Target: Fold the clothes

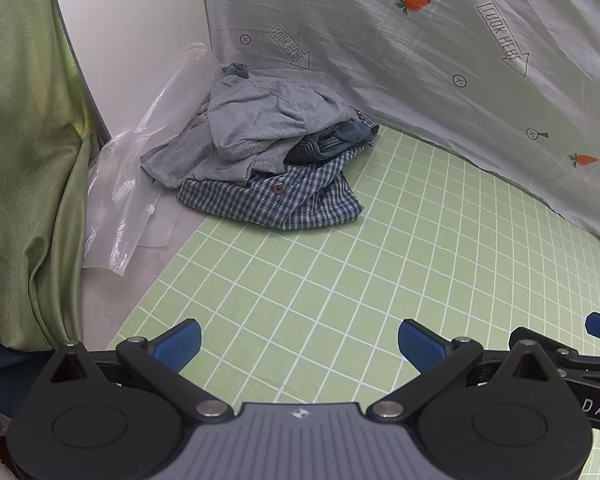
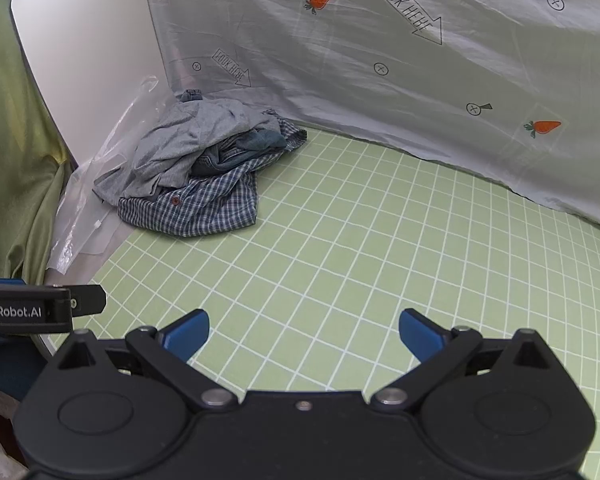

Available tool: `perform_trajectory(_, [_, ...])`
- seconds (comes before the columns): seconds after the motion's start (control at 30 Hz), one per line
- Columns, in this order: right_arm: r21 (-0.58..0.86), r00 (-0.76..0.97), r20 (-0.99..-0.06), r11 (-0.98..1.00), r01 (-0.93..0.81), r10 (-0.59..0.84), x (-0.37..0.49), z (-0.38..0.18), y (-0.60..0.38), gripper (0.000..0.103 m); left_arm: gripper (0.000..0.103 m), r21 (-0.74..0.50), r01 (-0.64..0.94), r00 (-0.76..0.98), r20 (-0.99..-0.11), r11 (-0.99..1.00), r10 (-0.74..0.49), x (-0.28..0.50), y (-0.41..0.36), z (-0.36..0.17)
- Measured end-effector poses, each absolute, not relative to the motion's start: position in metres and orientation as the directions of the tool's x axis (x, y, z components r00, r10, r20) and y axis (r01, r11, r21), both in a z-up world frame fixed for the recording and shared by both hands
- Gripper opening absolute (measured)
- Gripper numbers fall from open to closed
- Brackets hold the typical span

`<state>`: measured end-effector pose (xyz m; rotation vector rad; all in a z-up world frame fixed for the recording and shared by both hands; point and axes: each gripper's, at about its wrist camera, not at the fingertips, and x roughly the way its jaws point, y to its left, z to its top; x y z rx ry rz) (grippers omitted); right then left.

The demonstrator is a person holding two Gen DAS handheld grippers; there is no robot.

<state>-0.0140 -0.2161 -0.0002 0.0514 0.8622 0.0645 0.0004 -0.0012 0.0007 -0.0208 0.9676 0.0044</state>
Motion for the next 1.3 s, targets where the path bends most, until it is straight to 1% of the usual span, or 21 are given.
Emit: perform_trajectory(1.3, [0.062, 0.641, -0.764, 0.997, -0.034, 0.069, -0.0126, -0.0016, -0.2125, 0.102, 0.103, -0.022, -0.008, 0.562, -0.827, 1.000, -0.013, 0.0020, -0.0020, -0.0001])
